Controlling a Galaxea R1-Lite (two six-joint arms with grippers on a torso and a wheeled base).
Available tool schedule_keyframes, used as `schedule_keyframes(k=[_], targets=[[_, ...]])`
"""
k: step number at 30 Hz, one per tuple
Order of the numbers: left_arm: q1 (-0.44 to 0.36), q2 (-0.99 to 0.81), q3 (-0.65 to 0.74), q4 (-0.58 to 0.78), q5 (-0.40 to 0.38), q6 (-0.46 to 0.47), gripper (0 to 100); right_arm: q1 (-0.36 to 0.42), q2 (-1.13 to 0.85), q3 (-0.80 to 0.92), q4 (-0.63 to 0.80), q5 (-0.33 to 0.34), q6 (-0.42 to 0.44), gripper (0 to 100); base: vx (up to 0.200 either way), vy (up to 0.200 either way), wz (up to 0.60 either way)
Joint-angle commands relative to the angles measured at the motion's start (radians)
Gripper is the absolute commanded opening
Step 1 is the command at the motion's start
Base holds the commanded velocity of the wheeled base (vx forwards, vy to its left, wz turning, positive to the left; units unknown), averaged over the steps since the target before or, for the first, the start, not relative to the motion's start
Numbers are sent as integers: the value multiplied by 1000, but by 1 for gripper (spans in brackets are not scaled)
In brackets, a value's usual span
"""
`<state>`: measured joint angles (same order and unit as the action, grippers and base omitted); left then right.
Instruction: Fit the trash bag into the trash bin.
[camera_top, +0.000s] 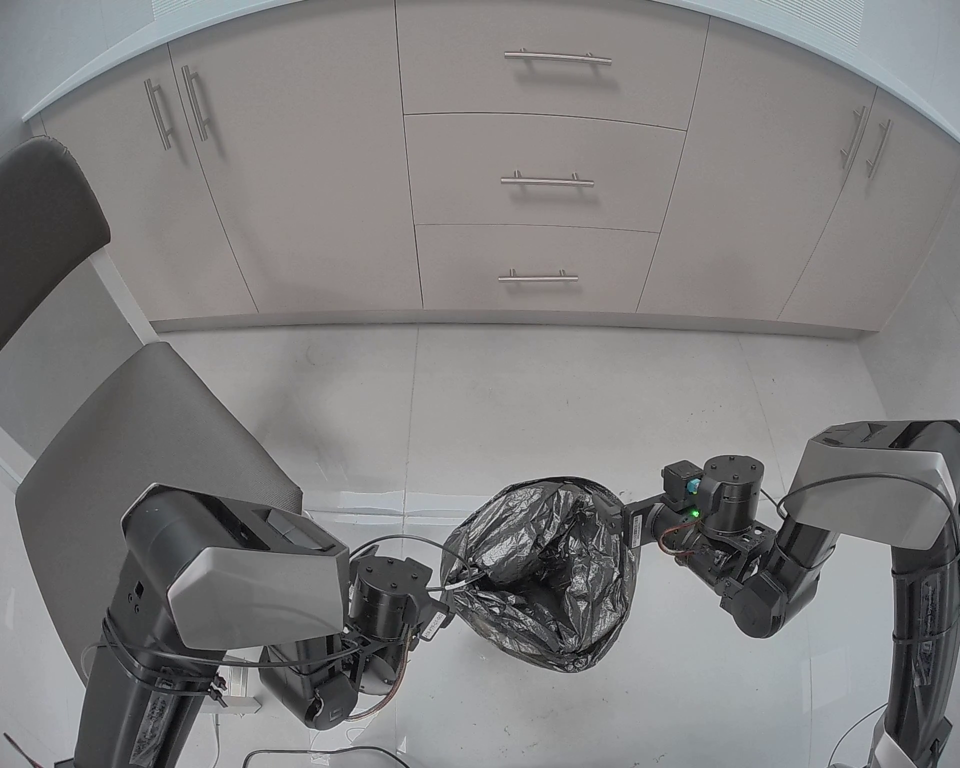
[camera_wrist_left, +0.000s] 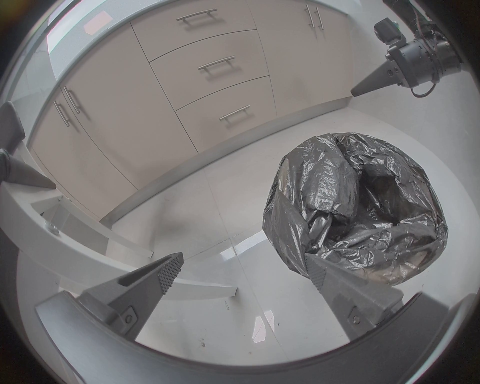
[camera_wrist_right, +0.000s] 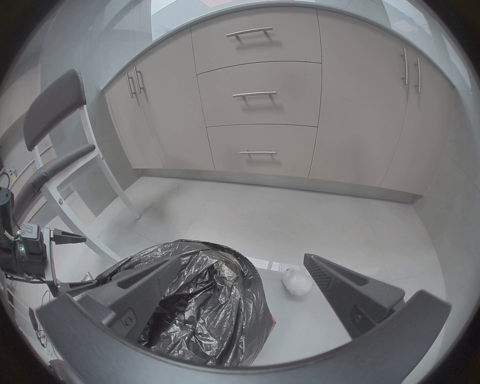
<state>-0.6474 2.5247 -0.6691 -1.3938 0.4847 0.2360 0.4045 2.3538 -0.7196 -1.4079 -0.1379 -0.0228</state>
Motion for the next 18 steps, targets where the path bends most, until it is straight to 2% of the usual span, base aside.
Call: schedule_keyframes(k=[1,6,18], targets=[[2,23,28,-21,0,-3,100,1,4,0,0,0,0,100,0,0,0],[2,60,60,-77,0,-3,100,1,9,-9,0,1,1,100,0,0,0],[-9,54,120,-117,0,-15,100,-4,10,-11,0,1,0,100,0,0,0]])
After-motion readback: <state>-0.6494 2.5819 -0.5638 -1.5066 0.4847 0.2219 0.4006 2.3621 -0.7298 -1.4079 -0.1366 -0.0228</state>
